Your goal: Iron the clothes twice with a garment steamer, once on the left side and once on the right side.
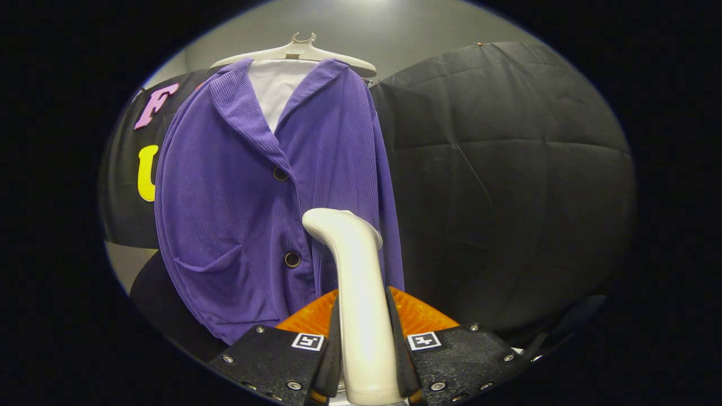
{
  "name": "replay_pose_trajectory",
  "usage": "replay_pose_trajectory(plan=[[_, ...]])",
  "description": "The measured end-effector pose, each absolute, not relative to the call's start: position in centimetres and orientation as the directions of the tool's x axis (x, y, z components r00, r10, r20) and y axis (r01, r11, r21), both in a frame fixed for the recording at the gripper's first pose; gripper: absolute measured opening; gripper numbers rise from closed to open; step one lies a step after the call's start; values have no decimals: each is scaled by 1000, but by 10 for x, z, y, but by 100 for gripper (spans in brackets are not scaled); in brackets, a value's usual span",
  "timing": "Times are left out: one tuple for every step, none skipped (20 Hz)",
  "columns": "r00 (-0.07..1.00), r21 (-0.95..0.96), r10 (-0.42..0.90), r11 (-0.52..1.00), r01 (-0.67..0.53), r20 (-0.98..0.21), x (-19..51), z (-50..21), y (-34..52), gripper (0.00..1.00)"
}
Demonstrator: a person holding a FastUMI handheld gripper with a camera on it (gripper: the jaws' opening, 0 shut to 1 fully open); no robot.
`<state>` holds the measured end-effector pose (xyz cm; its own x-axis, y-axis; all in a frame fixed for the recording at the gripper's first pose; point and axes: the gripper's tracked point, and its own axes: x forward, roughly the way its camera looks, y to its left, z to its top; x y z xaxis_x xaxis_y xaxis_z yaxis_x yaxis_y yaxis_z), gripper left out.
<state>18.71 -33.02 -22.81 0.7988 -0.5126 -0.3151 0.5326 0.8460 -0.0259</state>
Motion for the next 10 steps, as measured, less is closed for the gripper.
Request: replay_pose_trajectory(plan=[[795, -25, -515, 844, 536, -322, 185, -234, -330, 39], [792, -23, -517, 842, 540, -326, 183, -238, -329, 39], [790, -17, -518, 839, 543, -328, 181, -241, -329, 39], [787, -12, -519, 837, 547, -332, 179, -244, -329, 39], [782, -13, -520, 835, 550, -343, 176, -249, -329, 39], [777, -16, -520, 834, 551, -354, 173, -255, -329, 39], [771, -20, -521, 833, 553, -366, 171, -262, -328, 39], [768, -21, -520, 833, 554, -375, 169, -266, -326, 39], [766, -17, -520, 831, 556, -379, 170, -268, -326, 39], [765, -11, -520, 830, 558, -381, 169, -270, -325, 39]])
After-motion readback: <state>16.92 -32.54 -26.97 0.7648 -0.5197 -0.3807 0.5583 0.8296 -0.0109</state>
